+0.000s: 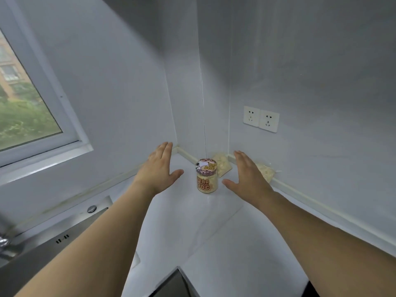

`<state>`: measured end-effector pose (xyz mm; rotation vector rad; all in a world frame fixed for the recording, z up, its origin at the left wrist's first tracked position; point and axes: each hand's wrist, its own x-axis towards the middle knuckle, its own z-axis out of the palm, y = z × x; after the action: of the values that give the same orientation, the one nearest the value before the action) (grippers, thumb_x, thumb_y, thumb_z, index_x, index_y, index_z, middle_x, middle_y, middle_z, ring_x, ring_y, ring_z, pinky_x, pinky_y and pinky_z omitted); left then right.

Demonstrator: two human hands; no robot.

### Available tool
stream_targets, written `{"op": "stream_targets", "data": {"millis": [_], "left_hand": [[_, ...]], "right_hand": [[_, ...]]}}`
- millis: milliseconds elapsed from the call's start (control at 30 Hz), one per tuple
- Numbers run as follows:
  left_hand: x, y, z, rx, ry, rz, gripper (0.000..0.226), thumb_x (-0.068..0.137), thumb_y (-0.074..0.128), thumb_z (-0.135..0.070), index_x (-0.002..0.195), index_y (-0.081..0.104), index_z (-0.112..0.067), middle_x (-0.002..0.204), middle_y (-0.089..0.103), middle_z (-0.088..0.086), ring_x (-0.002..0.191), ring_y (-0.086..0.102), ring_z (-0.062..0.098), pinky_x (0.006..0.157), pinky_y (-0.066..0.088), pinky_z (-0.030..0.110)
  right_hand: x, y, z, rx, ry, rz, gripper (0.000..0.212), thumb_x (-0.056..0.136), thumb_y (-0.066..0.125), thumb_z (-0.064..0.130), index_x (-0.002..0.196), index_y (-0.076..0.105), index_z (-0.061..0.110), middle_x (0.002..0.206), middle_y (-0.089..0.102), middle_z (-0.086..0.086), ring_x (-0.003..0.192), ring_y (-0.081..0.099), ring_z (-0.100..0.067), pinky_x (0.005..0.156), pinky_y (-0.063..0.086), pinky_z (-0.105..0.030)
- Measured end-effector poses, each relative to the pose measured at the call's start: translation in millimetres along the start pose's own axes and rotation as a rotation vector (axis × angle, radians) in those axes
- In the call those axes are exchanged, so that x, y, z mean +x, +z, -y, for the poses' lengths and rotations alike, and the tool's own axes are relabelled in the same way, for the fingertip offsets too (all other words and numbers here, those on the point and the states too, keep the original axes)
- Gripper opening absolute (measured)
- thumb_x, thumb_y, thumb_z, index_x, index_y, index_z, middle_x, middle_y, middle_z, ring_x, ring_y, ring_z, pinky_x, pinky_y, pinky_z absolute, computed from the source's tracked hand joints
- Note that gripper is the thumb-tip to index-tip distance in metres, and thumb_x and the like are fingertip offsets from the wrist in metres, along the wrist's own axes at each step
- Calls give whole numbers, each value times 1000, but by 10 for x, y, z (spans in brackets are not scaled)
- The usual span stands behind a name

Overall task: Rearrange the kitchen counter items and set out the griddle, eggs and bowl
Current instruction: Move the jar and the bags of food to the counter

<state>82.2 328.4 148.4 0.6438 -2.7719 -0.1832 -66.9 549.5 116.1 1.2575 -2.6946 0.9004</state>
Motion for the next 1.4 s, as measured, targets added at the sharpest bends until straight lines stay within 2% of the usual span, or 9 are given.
{"op": "stream_targets", "data": {"millis": [200,367,633,733,900,1033,1167,1300,1400], "left_hand": [[814,321,355,-73,37,127,92,91,57,-51,155,3,-13,163,7,2,149,9,19,119,16,34],[1367,770,656,-146,52,257,100,85,64,-54,155,3,-18,163,8,-1,148,13,16,119,19,36],[1779,1483,1059,-188,60,445,101,82,69,-52,156,8,-20,162,15,-4,146,21,17,116,23,33],[1884,1727,1096,-249,32,488,99,81,71,-51,155,13,-20,160,21,-2,145,24,17,116,23,32],[2054,2057,1080,-349,19,584,98,77,75,-52,153,22,-22,154,35,0,141,33,19,114,30,37],[2202,2232,1089,-421,43,638,99,74,79,-48,153,24,-22,151,40,1,139,38,17,111,32,31],[2353,2376,1066,-554,66,722,86,70,84,-41,143,40,-31,141,50,-11,130,47,11,105,40,30],[2389,2485,999,-658,98,736,67,72,83,-24,132,53,-33,118,62,-21,110,55,-1,85,38,5],[2413,2542,998,-711,86,739,64,71,83,-20,129,56,-30,120,65,-16,110,58,3,93,40,18]], "right_hand": [[598,346,-139,16,132,51,90,88,64,42,153,8,15,161,7,-1,147,7,-16,119,13,-31],[1060,673,-288,17,217,122,88,89,63,39,153,9,14,159,15,-3,146,15,-17,115,15,-27],[1442,1305,-561,48,389,333,90,87,66,36,153,10,12,159,17,-5,145,20,-17,113,18,-25],[1495,1510,-649,64,442,396,90,87,67,39,153,12,13,158,23,-5,143,25,-19,113,22,-30],[1685,1739,-782,110,512,414,87,84,70,36,151,18,14,151,36,-7,134,40,-24,103,35,-32],[1866,1857,-846,193,490,390,77,81,74,27,145,32,21,142,48,-2,128,46,-20,91,34,-21],[1956,1915,-962,303,505,379,81,75,81,26,143,37,27,136,54,6,127,47,-13,98,36,-23],[1950,1986,-1069,350,507,386,77,74,82,26,140,42,31,134,55,10,127,46,-9,105,36,-28],[1957,2028,-1104,382,505,373,73,75,81,23,137,45,33,130,57,13,125,48,-8,103,38,-28]]}}
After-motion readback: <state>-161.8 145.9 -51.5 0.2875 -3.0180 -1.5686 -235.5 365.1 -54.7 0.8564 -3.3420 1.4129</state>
